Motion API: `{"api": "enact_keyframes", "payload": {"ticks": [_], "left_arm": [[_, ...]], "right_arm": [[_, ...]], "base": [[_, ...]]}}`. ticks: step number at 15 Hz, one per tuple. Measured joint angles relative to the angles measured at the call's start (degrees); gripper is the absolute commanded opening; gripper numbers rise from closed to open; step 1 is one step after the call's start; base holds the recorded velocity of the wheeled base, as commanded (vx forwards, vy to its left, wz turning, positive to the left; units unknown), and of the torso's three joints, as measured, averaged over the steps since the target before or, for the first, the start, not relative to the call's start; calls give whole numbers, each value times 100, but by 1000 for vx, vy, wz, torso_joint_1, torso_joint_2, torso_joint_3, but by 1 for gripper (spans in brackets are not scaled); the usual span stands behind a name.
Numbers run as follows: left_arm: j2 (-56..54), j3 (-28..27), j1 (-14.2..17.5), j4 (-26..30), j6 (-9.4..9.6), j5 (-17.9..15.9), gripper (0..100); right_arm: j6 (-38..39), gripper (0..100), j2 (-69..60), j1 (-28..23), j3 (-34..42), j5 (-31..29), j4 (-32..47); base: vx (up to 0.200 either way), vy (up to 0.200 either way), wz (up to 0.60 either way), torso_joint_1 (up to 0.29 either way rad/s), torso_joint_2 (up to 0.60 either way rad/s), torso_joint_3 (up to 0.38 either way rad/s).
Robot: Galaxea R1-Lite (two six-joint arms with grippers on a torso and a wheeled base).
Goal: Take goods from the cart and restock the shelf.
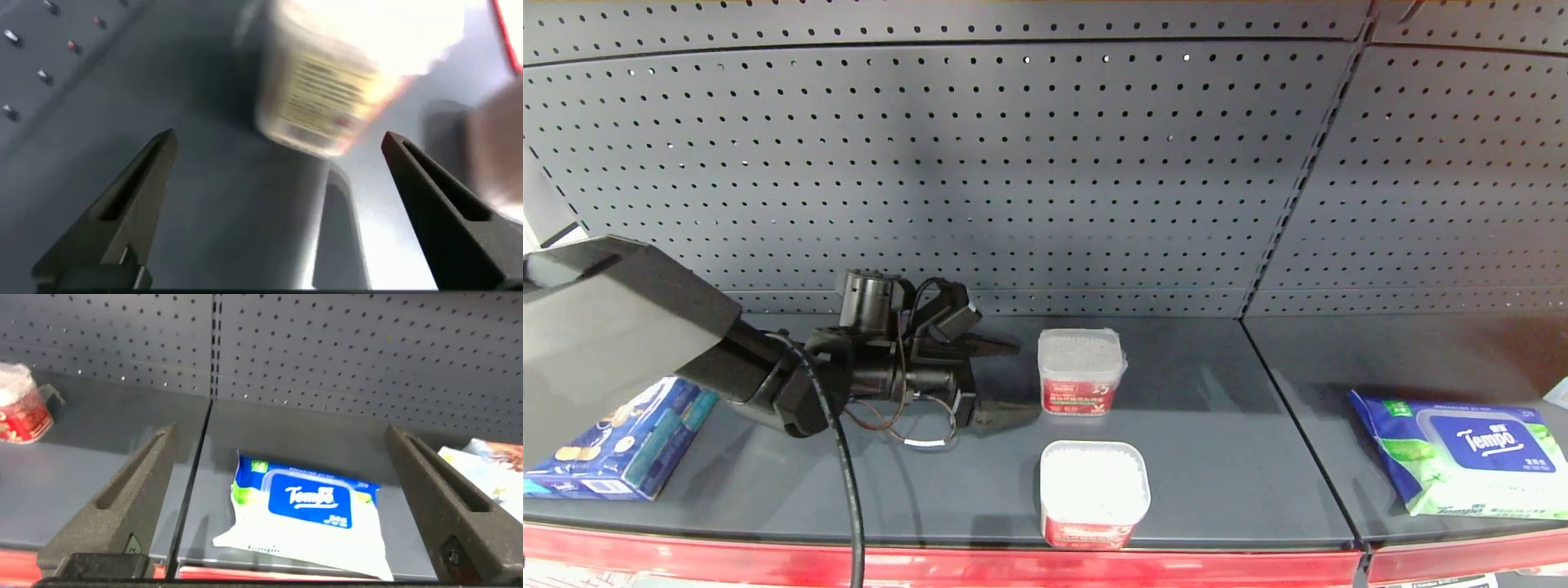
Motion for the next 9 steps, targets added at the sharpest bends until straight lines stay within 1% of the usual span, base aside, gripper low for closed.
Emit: {"api": "enact_keyframes", "payload": {"ticks": [2,4,6,8,9], "left_arm": [[-496,639,30,5,-11,-13,100],[-975,1117,221,0,-7,-22,100],[-1482,1565,374,5,-11,-5,100],[-2144,2183,466,9,-20,112,100],[-2549,2516,499,18,-68,241,100]], "right_arm": [[1,100,107,6,11,208,2],[1,100,223,13,-24,249,-7],[1,100,286,154,-22,268,-5],[0,100,361,304,2,230,26],[0,100,447,328,-2,217,46]], "base": [[0,0,0,0,0,0],[0,0,0,0,0,0],[0,0,0,0,0,0],[0,0,0,0,0,0],[0,0,0,0,0,0]]}}
